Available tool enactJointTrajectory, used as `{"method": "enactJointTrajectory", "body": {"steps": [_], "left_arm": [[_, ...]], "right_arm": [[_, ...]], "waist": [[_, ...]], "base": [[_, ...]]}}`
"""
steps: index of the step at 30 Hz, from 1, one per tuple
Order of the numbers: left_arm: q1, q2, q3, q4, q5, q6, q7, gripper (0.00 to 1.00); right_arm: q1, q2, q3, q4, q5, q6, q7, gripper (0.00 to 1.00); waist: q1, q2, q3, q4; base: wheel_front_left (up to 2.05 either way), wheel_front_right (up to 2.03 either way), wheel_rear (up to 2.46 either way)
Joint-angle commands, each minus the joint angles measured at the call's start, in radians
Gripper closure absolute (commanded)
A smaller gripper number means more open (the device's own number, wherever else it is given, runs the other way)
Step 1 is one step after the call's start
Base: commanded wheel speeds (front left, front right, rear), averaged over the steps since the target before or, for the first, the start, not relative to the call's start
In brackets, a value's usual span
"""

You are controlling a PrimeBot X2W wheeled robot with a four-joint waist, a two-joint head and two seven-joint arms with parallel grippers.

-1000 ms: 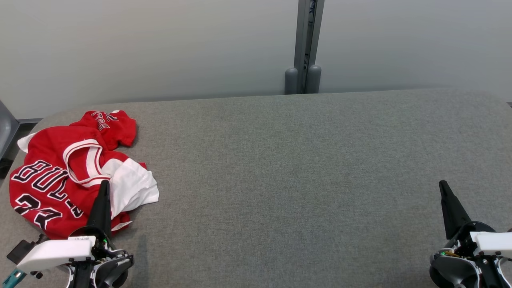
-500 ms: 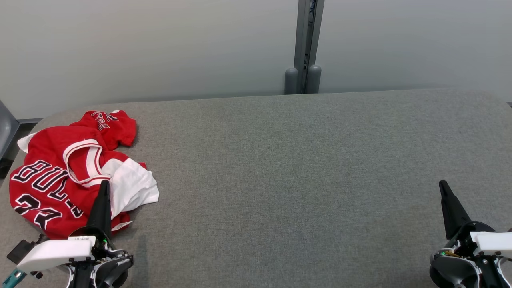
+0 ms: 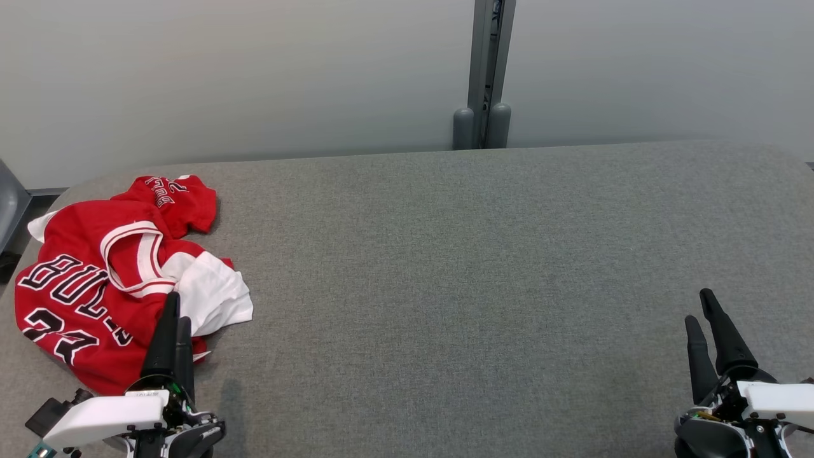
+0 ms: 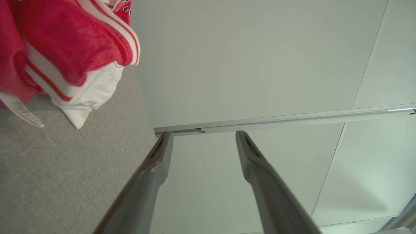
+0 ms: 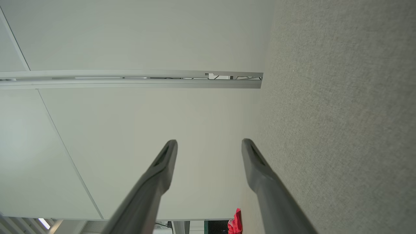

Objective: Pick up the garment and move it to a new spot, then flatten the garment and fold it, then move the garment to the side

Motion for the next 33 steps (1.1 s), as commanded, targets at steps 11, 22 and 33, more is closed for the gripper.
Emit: {"method": "enactJointTrajectory", "body": {"steps": [11,22,33], "left_arm": [[-0.038,0.009,-0.013,-0.052,0.125,-0.004,-0.054,0.00],[-0.042,0.010,-0.027,-0.073,0.352,-0.004,-0.098,0.00],[-0.042,0.011,-0.051,-0.087,0.598,0.040,-0.137,0.00]], "right_arm": [[-0.028,-0.011,0.009,-0.066,-0.136,0.001,-0.060,0.00],[-0.028,-0.013,0.017,-0.101,-0.319,0.002,-0.103,0.00],[-0.037,-0.014,0.033,-0.125,-0.610,0.002,-0.143,0.00]], "waist": [[0.0000,-0.0001,0.001,-0.001],[0.0000,-0.0001,0.000,-0.004],[0.0000,-0.0001,0.001,-0.011]], "base": [[0.00,0.00,0.00],[0.00,0.00,0.00],[0.00,0.00,0.00]]}}
